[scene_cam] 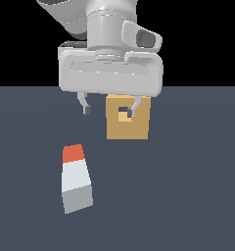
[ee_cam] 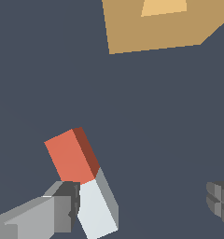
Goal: Insert the peg into the horizontal hole in a box.
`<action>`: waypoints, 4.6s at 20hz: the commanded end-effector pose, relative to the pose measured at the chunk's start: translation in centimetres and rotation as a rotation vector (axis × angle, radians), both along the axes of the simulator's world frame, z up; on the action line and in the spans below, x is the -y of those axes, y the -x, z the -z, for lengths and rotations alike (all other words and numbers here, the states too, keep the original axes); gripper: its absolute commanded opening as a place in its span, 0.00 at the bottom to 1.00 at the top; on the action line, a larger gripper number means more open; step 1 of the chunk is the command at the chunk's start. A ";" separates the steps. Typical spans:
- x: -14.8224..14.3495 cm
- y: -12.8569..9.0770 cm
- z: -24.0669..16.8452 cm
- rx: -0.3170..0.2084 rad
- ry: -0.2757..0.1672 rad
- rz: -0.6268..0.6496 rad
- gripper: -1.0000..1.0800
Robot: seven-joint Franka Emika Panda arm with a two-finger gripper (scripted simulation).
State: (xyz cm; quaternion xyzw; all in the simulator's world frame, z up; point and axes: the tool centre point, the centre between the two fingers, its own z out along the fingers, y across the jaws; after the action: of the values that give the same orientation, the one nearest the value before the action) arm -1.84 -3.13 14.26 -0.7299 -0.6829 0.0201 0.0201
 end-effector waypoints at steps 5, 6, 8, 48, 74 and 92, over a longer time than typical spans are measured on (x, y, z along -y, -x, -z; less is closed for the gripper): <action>0.1 0.2 0.1 0.001 0.000 -0.009 0.96; 0.2 0.3 0.2 0.002 0.000 -0.014 0.96; 0.4 0.5 0.4 0.003 -0.001 -0.027 0.96; 8.9 5.5 7.1 0.056 -0.011 -0.437 0.96; 8.8 5.5 12.0 0.056 -0.011 -0.437 0.00; 4.7 3.0 9.6 0.057 -0.008 -0.325 0.00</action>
State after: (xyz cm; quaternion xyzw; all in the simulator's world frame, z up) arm -5.39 -8.54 4.07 -0.6025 -0.7981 0.0004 0.0014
